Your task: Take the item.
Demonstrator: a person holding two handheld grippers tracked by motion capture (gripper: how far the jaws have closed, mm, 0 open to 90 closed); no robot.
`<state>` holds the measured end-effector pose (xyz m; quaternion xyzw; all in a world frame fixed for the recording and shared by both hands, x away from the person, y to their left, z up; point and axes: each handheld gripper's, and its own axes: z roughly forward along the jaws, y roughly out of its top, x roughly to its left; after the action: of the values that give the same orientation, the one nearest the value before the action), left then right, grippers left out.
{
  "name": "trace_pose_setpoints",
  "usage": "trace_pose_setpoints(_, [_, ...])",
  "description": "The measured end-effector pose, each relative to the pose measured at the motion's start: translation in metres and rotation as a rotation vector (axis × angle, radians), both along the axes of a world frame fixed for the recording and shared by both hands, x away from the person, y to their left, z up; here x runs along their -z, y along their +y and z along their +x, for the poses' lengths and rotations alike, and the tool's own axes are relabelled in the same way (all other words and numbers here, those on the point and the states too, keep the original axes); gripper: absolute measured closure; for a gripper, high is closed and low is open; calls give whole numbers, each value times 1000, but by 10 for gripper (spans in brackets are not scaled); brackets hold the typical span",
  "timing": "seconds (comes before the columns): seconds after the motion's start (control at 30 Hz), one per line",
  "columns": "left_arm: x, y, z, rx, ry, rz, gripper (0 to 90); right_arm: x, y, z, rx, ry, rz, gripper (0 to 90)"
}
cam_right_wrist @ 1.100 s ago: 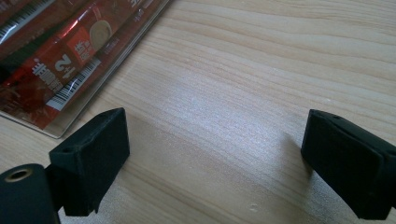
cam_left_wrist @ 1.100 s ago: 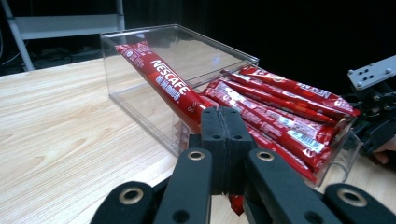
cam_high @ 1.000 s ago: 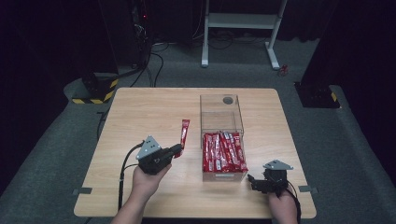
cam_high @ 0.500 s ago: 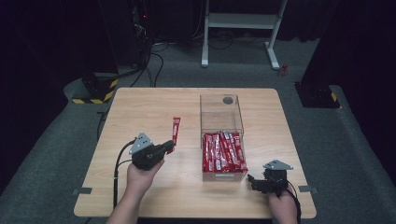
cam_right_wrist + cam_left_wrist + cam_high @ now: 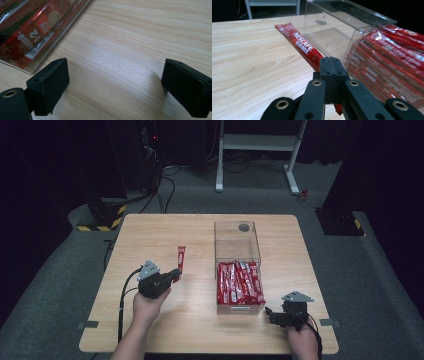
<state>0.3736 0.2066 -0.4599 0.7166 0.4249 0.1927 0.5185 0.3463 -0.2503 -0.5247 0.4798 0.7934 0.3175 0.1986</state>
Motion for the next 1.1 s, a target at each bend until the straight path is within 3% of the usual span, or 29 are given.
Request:
trace_pose_setpoints(0.17, [10,4,7,-11,32,12,898,0,0,0,0,0,0,76])
trace_pose_setpoints(0.9, [50,-11,26,1,166,117,895,0,0,0,0,0,1,76])
trace_pose_setpoints(1.1, [56,-10,28,-14,183,127,891,0,0,0,0,0,1,76])
